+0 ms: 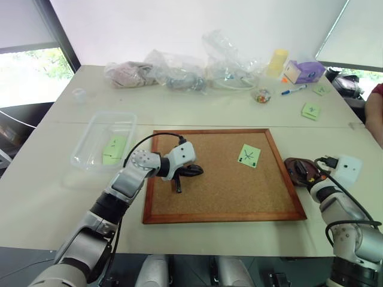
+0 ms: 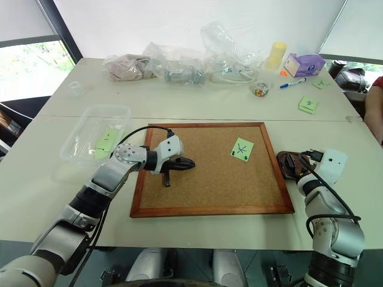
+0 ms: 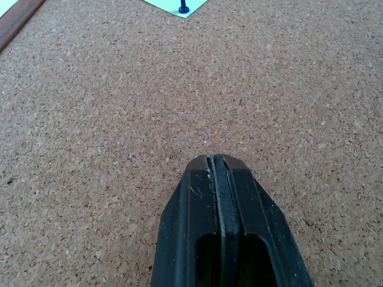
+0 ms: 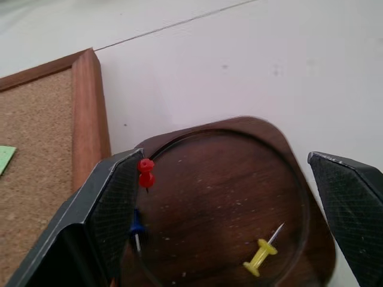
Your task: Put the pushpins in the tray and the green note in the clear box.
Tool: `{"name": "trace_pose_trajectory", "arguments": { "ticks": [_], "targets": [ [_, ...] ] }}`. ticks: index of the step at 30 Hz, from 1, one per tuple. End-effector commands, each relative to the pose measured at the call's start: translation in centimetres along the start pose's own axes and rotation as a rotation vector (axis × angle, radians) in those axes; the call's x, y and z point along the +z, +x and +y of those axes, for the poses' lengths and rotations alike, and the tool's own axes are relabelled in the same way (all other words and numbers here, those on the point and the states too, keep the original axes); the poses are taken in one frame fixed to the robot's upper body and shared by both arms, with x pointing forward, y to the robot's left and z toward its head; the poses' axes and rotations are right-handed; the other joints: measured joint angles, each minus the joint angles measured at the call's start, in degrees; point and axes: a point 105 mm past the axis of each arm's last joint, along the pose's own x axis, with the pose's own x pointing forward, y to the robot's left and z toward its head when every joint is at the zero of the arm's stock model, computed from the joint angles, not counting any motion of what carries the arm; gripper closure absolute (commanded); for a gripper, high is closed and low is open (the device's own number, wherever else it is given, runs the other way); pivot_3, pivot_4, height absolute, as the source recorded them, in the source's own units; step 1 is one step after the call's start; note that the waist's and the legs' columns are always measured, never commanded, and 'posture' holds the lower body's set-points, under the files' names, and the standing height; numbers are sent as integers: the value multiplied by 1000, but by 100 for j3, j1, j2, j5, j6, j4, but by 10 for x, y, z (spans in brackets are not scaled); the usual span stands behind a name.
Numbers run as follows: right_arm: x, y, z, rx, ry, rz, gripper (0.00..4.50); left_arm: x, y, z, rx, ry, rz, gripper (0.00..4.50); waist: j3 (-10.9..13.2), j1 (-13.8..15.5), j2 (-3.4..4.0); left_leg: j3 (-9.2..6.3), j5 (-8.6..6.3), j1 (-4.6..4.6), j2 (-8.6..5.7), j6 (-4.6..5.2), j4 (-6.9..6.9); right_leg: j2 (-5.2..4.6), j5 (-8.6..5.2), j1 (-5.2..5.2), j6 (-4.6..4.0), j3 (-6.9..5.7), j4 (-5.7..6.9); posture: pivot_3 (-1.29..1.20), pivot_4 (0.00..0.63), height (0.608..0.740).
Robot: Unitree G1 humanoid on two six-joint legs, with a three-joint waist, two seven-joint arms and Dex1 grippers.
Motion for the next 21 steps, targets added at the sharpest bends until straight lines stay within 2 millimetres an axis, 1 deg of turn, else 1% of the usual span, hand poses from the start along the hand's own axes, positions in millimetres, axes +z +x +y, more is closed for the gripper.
{"name": "trace_pose_trajectory", "arguments": {
  "ticks": [1, 4, 11, 14, 18, 21],
  "targets": [
    [15, -2, -5, -30, -19, -39, 36, -5, 5, -4, -7, 2, 25, 4500, 0, -1, 0, 1, 0, 0, 0, 0, 0, 0, 0, 0, 0, 0, 0, 0, 150, 737],
    [12, 0, -8, -66, -98, -6, 36, -5, 6, -5, -4, 3, 20, 4500, 0, 1, 0, 0, 0, -1, -1, 0, 0, -1, 0, 0, 0, 0, 0, 0, 150, 737],
    [8, 0, -13, -107, -188, 30, 36, -4, 6, -5, -1, 3, 13, 4500, 0, 5, 1, 0, 0, -1, -1, 0, 0, -1, 0, 0, 0, 0, -2, 0, 150, 737],
    [10, -1, -11, -101, -190, 20, 36, -3, 6, -5, -1, 2, 10, 4500, 0, 9, 1, 0, 0, -1, -1, 0, 0, -1, 0, 0, 0, 0, -3, 0, 150, 737],
    [33, -10, 0, -50, -199, -104, 36, -3, 6, -5, 1, 2, 10, 4500, 0, 10, 1, 0, 0, -2, -1, 0, 0, -1, 0, 0, 0, 0, -4, 0, 150, 737],
    [54, -18, 12, -12, -260, -221, 36, -3, 5, -5, 1, 2, 12, 4500, 0, 7, 1, -1, 0, -2, -1, 0, 0, 0, 0, 0, 0, 0, -4, 0, 150, 737]
  ]
}}
